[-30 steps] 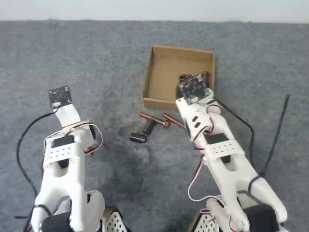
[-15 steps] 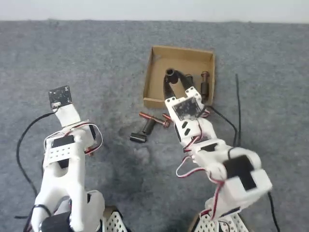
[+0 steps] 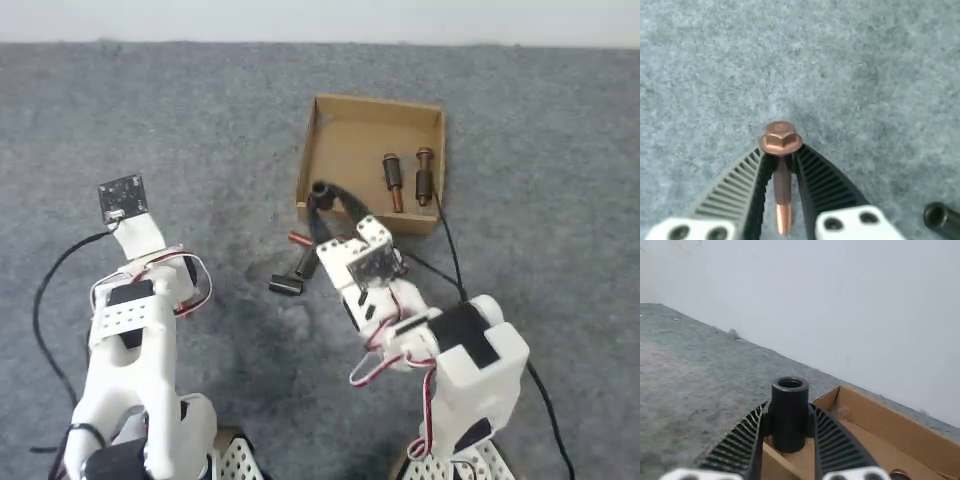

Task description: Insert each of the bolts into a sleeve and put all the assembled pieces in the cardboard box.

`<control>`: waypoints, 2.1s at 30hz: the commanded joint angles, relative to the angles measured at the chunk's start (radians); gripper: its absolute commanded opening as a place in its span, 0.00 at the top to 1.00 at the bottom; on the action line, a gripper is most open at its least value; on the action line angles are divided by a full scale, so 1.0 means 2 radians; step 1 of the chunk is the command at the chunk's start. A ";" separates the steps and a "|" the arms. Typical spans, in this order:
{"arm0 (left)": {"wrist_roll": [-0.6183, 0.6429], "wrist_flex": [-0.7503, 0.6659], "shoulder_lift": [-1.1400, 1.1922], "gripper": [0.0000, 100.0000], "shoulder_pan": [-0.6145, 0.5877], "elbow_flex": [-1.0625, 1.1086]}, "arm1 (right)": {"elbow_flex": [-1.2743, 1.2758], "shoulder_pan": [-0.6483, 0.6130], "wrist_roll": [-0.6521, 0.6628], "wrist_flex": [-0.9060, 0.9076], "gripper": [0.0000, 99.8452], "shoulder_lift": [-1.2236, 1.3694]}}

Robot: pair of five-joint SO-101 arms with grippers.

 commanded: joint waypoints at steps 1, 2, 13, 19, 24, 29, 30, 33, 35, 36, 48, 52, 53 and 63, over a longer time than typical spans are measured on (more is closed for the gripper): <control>0.002 -0.014 -0.027 0.99 -0.002 -0.004 | 0.051 -0.026 -0.020 -0.012 0.99 -0.077; 0.002 -0.014 -0.027 0.99 -0.002 -0.004 | 0.069 -0.034 -0.026 -0.012 0.99 -0.092; 0.005 -0.015 -0.028 0.99 -0.020 -0.039 | 0.186 -0.069 -0.029 -0.013 0.99 -0.192; 0.044 -0.015 -0.028 0.99 -0.018 -0.084 | 0.206 -0.078 -0.029 -0.009 0.99 -0.217; 0.093 -0.015 -0.028 0.99 0.018 -0.131 | 0.206 -0.079 -0.030 -0.009 0.99 -0.217; 0.093 -0.015 -0.057 0.99 0.084 -0.150 | 0.206 -0.079 -0.030 -0.008 0.99 -0.217; 0.093 -0.015 -0.074 0.99 0.098 -0.150 | 0.206 -0.079 -0.030 -0.008 0.99 -0.217; 0.093 -0.015 -0.139 0.99 0.147 -0.148 | 0.206 -0.077 -0.030 -0.008 0.99 -0.217; 0.094 -0.014 -0.185 0.99 0.183 -0.146 | 0.206 -0.077 -0.030 -0.008 0.99 -0.217; 0.094 -0.012 -0.206 0.99 0.199 -0.145 | 0.206 -0.076 -0.030 -0.008 0.99 -0.217; 0.082 -0.056 -0.381 0.99 0.321 -0.047 | 0.206 -0.076 -0.030 -0.008 0.99 -0.217; 0.051 -0.145 -0.430 0.99 0.346 0.017 | 0.206 -0.076 -0.030 -0.008 0.99 -0.217; 0.050 -0.156 -0.443 0.99 0.348 0.029 | 0.206 -0.076 -0.030 -0.008 0.99 -0.217; 0.054 -0.067 -0.516 0.99 0.371 0.046 | 0.206 -0.059 -0.030 -0.011 0.99 -0.220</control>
